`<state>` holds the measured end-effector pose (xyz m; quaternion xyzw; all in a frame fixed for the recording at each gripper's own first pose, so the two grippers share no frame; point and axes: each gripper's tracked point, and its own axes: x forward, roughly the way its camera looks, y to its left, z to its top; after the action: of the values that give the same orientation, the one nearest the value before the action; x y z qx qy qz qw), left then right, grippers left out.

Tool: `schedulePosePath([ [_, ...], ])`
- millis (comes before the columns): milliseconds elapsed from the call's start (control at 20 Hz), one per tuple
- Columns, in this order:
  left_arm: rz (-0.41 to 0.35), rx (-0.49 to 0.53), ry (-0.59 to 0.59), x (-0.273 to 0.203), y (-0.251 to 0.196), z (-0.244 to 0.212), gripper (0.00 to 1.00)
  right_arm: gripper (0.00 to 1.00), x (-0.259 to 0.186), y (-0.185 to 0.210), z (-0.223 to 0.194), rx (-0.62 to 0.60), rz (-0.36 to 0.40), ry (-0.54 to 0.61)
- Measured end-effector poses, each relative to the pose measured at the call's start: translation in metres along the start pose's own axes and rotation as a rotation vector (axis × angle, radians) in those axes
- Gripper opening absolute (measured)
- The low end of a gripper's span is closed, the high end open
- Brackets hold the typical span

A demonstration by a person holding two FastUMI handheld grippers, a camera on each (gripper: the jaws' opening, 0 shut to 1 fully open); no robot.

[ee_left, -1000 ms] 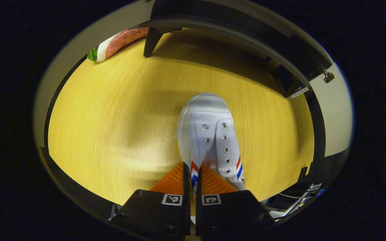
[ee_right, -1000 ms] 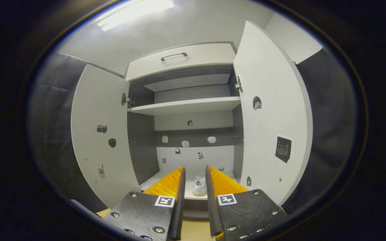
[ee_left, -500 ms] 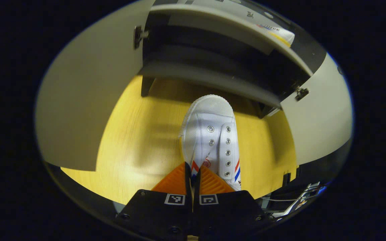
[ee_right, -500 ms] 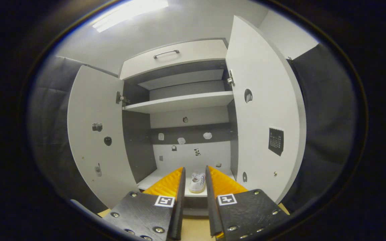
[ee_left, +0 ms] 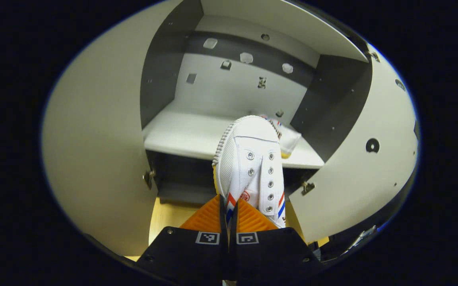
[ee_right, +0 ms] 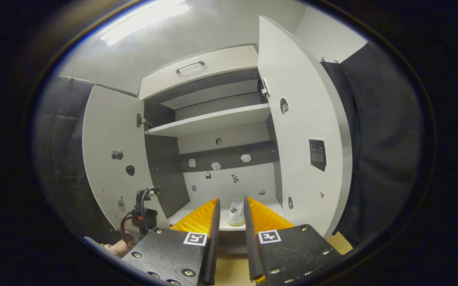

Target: Grab one shoe with the right hand and put it into the shoe cabinet, grab the other shoe with the left hand and put it into the shoe cabinet; then close the right door with the right hand and the left door with the left hand.

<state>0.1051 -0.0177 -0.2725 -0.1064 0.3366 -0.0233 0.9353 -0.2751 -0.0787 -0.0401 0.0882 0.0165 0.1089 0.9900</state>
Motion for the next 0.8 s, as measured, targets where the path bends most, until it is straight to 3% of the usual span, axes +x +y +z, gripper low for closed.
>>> schedulePosePath([
  [300, 0.025, 0.000, -0.113, -0.015, -0.006, 0.101, 0.01, 0.32, -0.007, 0.001, -0.007, -0.014, 0.007, 0.002],
  [400, 0.043, 0.004, -0.117, -0.021, -0.007, 0.108, 0.01, 0.32, -0.013, 0.000, -0.010, -0.030, -0.002, 0.006],
  [600, 0.067, 0.016, -0.088, 0.037, 0.006, 0.131, 0.01, 0.32, -0.035, -0.008, -0.014, -0.034, -0.026, 0.036],
  [800, 0.067, 0.004, -0.034, 0.066, 0.012, 0.128, 0.01, 0.32, -0.040, -0.022, -0.014, -0.046, -0.069, 0.040],
])
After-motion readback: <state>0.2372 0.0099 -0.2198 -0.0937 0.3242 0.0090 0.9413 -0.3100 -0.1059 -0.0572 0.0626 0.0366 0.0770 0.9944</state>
